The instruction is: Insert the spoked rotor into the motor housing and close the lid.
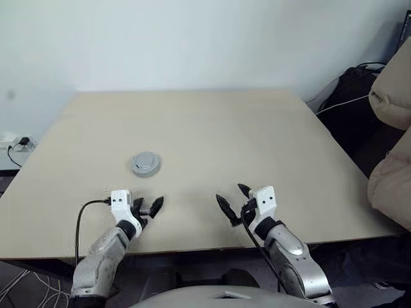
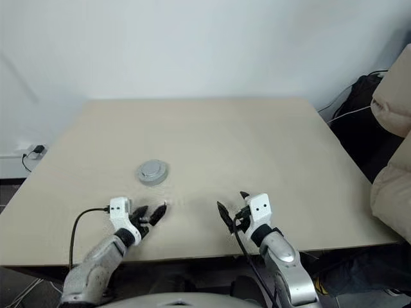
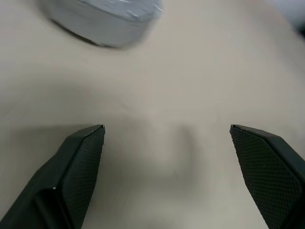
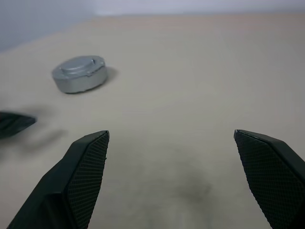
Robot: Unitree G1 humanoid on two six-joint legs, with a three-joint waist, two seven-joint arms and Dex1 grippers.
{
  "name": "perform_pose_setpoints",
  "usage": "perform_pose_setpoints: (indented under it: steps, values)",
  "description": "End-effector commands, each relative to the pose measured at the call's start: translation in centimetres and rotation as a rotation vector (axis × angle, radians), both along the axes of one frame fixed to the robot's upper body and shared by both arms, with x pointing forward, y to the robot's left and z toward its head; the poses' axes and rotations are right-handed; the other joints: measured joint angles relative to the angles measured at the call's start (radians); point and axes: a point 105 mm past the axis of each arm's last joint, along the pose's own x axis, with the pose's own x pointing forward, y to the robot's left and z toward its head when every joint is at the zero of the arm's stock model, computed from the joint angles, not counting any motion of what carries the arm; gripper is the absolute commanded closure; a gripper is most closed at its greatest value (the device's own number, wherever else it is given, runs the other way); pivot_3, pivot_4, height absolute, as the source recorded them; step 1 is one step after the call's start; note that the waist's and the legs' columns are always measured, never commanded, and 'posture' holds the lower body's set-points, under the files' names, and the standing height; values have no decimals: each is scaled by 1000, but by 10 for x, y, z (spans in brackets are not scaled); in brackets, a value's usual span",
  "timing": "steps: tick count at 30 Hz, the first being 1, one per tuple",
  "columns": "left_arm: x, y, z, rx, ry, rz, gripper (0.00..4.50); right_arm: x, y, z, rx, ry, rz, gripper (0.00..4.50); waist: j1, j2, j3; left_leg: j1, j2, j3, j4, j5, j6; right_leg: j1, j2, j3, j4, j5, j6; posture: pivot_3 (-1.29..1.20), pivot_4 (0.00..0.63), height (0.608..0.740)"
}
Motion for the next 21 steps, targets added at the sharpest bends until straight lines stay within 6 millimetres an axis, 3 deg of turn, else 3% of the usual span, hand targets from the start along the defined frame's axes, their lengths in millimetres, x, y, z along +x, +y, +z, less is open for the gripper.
perform_pose_setpoints:
  steps: [1,9,16,21]
  values:
    - [4,-17,27,99,-221,-22,39,2,-5,15,-66,-130,-42,0,5,0,1,-1,0,0,0,0,0,-1,0,0,0,0,0,0,0,740]
    - [-8,-17,52,298,-468,168,39,-12,-30,18,-100,-208,-230,0,5,0,4,-4,0,0,-1,0,0,-3,0,-1,0,-1,2,0,0,740]
    - [-20,-25,56,309,-511,121,39,-15,-35,18,-115,-200,-254,0,5,-2,9,-3,1,0,0,0,1,-3,-2,-5,0,-3,6,0,0,740]
    - [-21,-17,58,323,-523,155,39,-16,-34,19,-129,-197,-253,0,6,-4,12,-4,1,0,0,0,1,-3,-2,-5,0,-4,7,0,0,740]
